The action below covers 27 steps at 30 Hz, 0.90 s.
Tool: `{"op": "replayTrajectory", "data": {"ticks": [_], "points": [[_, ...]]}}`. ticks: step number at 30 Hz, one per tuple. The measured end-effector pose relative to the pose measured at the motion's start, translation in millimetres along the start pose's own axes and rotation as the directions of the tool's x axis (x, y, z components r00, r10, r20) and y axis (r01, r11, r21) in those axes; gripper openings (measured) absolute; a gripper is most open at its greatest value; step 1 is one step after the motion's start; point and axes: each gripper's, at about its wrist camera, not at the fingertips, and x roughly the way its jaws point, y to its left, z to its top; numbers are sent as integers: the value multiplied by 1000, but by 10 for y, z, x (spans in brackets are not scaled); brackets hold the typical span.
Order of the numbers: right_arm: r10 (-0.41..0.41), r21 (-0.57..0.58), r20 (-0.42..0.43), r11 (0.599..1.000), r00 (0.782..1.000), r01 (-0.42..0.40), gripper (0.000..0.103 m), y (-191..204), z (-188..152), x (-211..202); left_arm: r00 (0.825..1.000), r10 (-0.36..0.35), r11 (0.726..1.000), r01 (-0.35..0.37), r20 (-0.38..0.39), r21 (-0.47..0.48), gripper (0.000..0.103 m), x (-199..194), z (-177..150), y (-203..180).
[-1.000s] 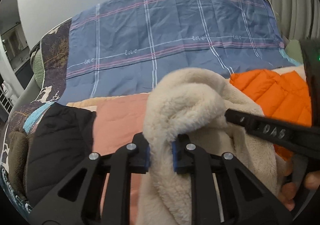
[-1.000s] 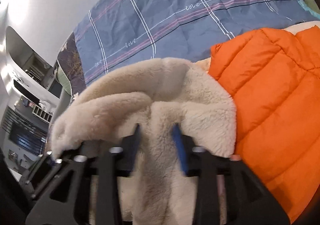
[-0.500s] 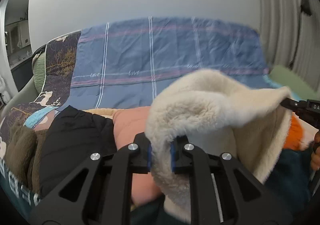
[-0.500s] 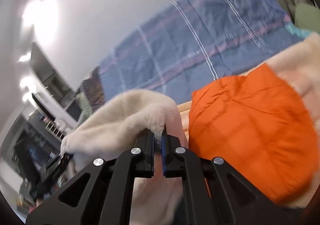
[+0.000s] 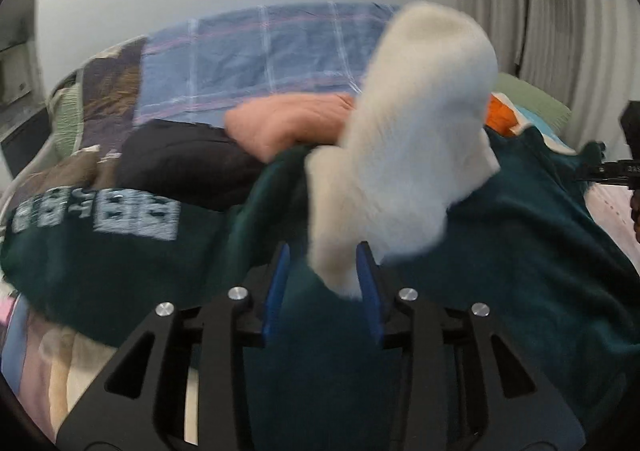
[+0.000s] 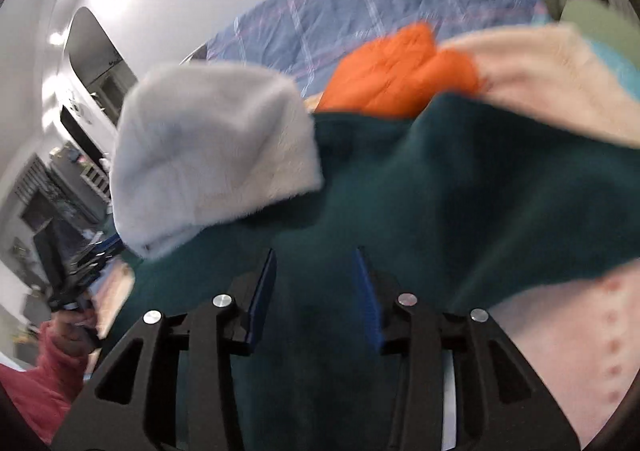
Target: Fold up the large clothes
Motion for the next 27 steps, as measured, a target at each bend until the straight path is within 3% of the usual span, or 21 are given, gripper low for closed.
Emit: {"op": "replayTrajectory", "data": {"ticks": [2,4,7,9,10,11,12,13,14,17,22,25,26,27], "points": [[-16,-28,47,999,999,17,57,78,125,-63,999,-10,1000,11,34,-23,50,-112,51,36],[49,-54,34,997,998,-47,67,207,222,4,996,-76,996,77,45,-34,64,-180,159,-20],[179,-44,-36,983,983,-181,68,483,388,299,984,-178,984,178,-10,25,64,-126,254,-285],[214,-30,-121,975,969,-219,68,627,424,550,983,-169,977,176,-67,121,57,-6,202,-564],[217,-27,-146,974,965,-223,68,682,415,630,983,-154,972,168,-97,161,45,51,153,-645],[225,-25,-161,973,961,-231,68,715,396,698,973,-163,964,192,-164,185,30,164,76,-727],[239,-21,-171,969,956,-246,68,711,413,794,957,-190,958,230,-219,171,22,258,7,-738],[260,-8,-177,964,949,-266,68,710,459,864,932,-225,951,274,-285,142,13,369,-84,-753],[298,25,-175,954,938,-299,69,713,513,918,922,-232,950,283,-309,134,12,420,-122,-767],[371,141,-164,926,914,-351,84,751,691,974,916,-220,948,282,-334,149,12,572,-200,-831],[380,271,-232,909,895,-316,95,1011,884,1153,921,-218,949,277,-323,150,12,744,-93,-954],[382,345,-291,897,877,-277,95,1175,959,1444,911,-219,944,288,-351,158,12,935,-59,-1034],[375,363,-306,896,875,-257,89,1202,977,1561,907,-217,945,287,-361,154,12,1008,-40,-1017],[364,387,-308,892,879,-234,50,1200,994,1659,901,-218,945,291,-376,149,12,1077,-32,-1033]]}}
